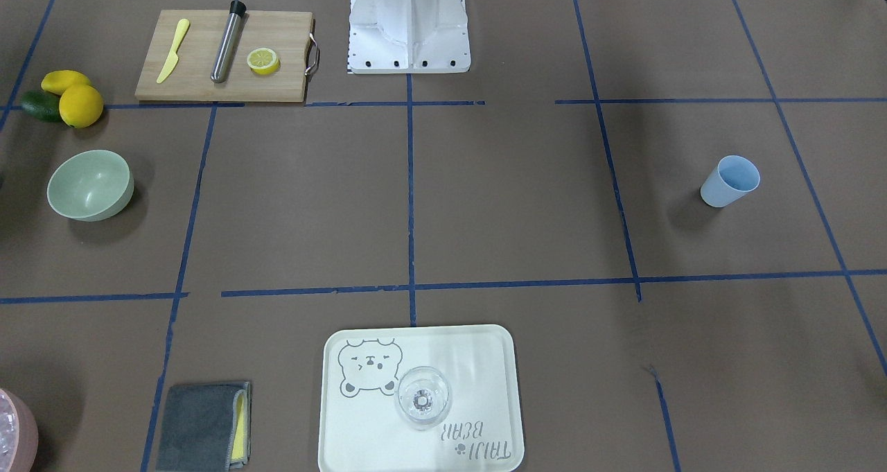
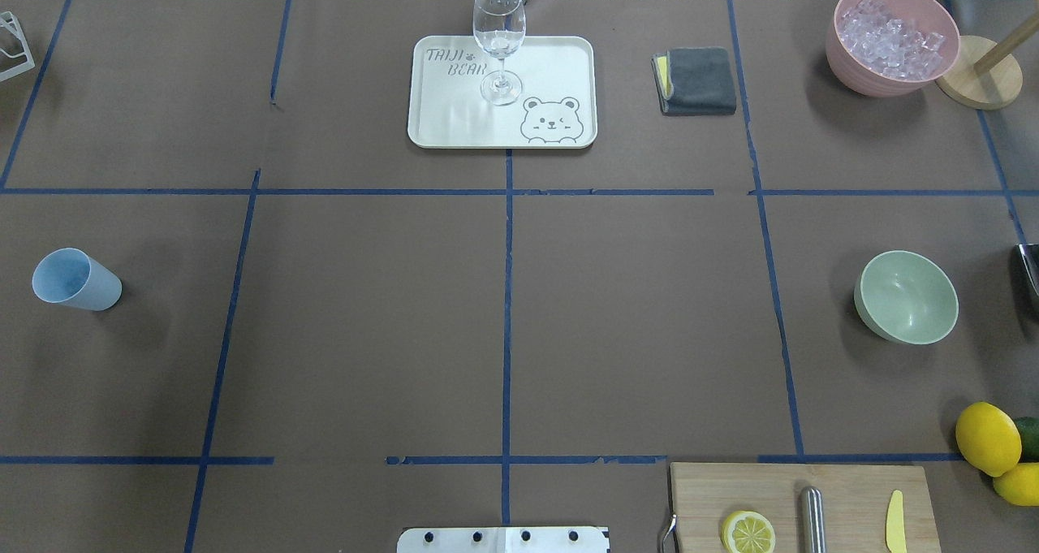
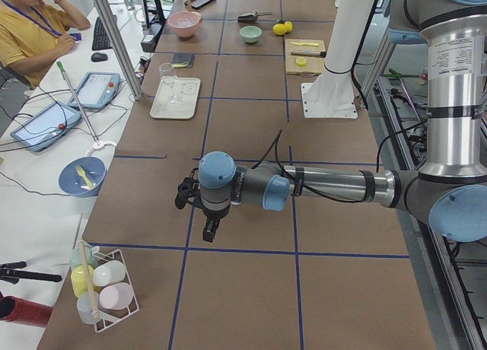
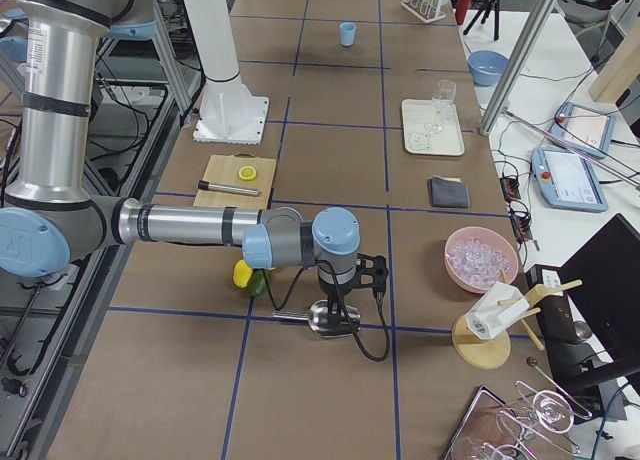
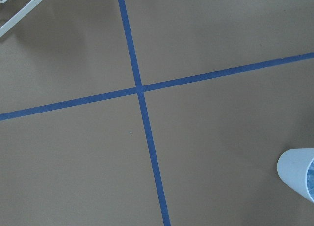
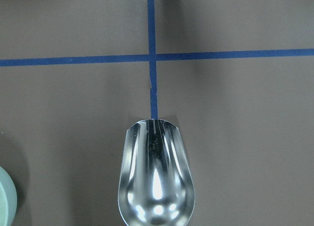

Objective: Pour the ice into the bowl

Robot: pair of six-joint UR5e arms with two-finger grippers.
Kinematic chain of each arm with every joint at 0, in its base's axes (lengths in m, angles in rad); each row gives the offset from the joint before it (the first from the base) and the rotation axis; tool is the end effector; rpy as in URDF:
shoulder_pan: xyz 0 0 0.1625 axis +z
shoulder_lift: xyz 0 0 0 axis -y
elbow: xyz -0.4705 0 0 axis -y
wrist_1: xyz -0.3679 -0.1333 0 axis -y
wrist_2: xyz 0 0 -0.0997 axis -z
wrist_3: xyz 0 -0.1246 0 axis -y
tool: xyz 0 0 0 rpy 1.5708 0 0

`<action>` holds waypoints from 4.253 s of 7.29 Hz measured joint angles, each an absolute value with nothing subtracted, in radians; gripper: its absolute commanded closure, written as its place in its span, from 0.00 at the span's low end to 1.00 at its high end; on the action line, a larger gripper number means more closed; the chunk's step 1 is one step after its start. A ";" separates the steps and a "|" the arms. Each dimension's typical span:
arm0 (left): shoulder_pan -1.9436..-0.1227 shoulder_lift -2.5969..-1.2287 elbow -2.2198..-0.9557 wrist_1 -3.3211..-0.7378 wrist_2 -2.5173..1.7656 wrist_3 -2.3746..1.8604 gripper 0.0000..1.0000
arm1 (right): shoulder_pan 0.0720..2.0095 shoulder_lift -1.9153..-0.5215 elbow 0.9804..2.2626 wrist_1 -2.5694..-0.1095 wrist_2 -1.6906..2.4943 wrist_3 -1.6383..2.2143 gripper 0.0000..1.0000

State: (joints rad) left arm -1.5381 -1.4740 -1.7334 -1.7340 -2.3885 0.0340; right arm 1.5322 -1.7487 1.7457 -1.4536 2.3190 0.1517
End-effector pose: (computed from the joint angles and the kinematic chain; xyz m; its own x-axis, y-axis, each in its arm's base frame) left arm -0.0281 -0.4392 0.6670 0.6766 0.2209 -0.7024 -0.0549 0.9664 0.2510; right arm 0.0333 -0.3957 0.7060 0.7268 0.0455 0.6853 -0.0723 0.9973 0.0105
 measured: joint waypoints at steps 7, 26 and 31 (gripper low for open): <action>-1.540 -1.516 -1.738 -1.735 -2.385 0.030 0.00 | 1.495 -1.686 1.776 -1.355 2.316 0.169 0.00; -1.534 -1.509 -1.740 -1.787 -2.391 0.038 0.00 | 0.978 -1.778 1.710 -0.838 2.152 0.644 1.00; -1.534 -1.504 -1.739 -1.787 -2.392 0.038 0.00 | 0.950 -1.655 1.931 -1.124 2.184 0.655 1.00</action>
State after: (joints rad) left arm -1.5340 -1.5038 -1.7392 -1.7871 -2.3918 0.0383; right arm 0.9502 -1.6548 1.9306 -1.1241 2.1844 0.6554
